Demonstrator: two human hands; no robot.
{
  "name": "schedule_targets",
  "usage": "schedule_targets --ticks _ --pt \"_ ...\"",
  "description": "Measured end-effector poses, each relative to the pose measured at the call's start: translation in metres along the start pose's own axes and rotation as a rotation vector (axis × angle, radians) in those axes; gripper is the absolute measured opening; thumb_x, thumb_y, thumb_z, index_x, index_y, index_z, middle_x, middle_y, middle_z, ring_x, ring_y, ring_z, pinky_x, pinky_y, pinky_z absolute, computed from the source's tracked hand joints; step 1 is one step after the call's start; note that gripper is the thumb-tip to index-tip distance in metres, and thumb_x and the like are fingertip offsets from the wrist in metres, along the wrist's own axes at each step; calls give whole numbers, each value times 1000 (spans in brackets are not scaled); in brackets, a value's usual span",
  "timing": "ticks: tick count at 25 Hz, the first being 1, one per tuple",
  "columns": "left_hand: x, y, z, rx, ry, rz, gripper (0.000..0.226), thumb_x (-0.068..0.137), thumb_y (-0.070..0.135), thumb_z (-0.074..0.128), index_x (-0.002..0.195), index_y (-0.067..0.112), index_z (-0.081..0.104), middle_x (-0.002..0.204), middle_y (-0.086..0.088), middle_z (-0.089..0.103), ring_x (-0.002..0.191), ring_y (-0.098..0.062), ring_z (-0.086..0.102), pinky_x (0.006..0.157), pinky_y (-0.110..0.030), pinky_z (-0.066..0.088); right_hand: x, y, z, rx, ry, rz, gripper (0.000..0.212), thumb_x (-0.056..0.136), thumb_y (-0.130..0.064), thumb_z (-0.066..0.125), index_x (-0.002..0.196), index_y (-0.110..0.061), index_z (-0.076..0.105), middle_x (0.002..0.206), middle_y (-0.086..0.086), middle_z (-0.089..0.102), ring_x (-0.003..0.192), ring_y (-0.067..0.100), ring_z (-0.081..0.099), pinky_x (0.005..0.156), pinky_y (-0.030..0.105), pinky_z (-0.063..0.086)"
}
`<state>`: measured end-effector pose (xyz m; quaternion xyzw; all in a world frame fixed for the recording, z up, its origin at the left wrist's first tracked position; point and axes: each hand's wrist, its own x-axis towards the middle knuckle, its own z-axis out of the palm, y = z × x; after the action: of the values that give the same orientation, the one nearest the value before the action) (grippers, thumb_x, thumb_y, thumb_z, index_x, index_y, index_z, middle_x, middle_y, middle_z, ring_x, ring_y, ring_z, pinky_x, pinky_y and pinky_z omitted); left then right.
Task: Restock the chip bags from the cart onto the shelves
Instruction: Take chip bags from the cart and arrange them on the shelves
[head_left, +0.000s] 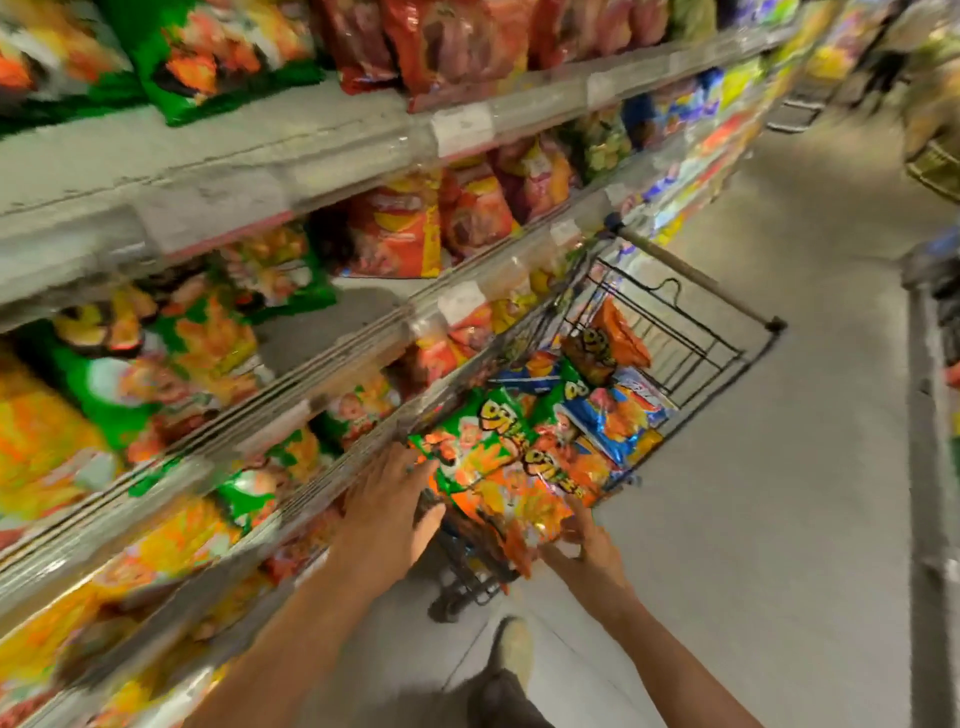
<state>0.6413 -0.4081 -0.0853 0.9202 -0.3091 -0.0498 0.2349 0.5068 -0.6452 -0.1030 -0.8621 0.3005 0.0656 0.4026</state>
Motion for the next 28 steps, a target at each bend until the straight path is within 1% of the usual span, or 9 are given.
schedule_targets --ticks 3,6,11,14,16,19,23,25,28 --pt "48 14 31 -12 -120 2 57 100 45 52 151 22 39 155 0 29 149 -22 22 121 -40 27 38 16 -18 58 -11 21 69 93 -20 73 152 -19 38 126 10 62 110 24 61 93 34 50" --pt "95 19 64 -54 -194 -29 57 98 43 55 150 23 40 151 3 32 147 -19 23 120 -36 27 91 31 -36 126 -46 28 62 95 -23 71 149 -22 40 122 4 61 96 10 59 75 9 45" --pt "171 26 109 -8 -388 -180 66 95 40 61 152 17 38 153 -6 35 144 -24 28 118 -33 22 183 50 -61 216 -150 172 53 96 -26 69 144 -20 46 106 -1 65 95 19 65 81 35 52" --pt "208 27 127 -33 -432 -278 63 94 35 64 150 16 41 147 -9 41 138 -25 35 112 -32 28 213 57 -63 228 -214 261 40 95 -28 70 130 -16 53 107 5 71 95 27 70 84 45 58" --pt "224 22 134 -31 -472 -334 64 94 36 64 150 13 42 148 -10 41 138 -27 35 112 -34 29 221 61 -56 228 -258 280 42 95 -20 69 133 -13 53 114 11 71 101 32 70 89 47 57" --pt "242 11 141 27 -527 -386 75 92 40 67 154 12 34 153 -11 36 142 -28 31 113 -36 29 227 66 -46 -99 -343 218 57 95 -28 62 146 -15 40 129 16 58 119 37 58 93 39 50" --pt "257 -12 145 24 -552 -496 95 85 40 76 157 11 23 159 -16 33 146 -31 31 115 -42 35 248 67 -36 -496 -558 159 81 89 -43 63 156 -19 24 153 13 43 140 35 43 113 46 41" --pt "259 -27 144 -69 -621 -522 98 81 37 80 157 13 23 158 -13 36 144 -30 38 112 -45 41 265 65 -36 -526 -640 213 88 82 -48 73 154 -18 31 151 12 47 138 35 46 114 49 41" --pt "260 -43 141 -216 -660 -488 85 75 39 84 147 19 44 144 -7 54 129 -28 56 100 -46 51 283 60 -44 -596 -737 209 75 76 -54 75 139 -19 53 135 10 57 127 34 53 104 46 49"
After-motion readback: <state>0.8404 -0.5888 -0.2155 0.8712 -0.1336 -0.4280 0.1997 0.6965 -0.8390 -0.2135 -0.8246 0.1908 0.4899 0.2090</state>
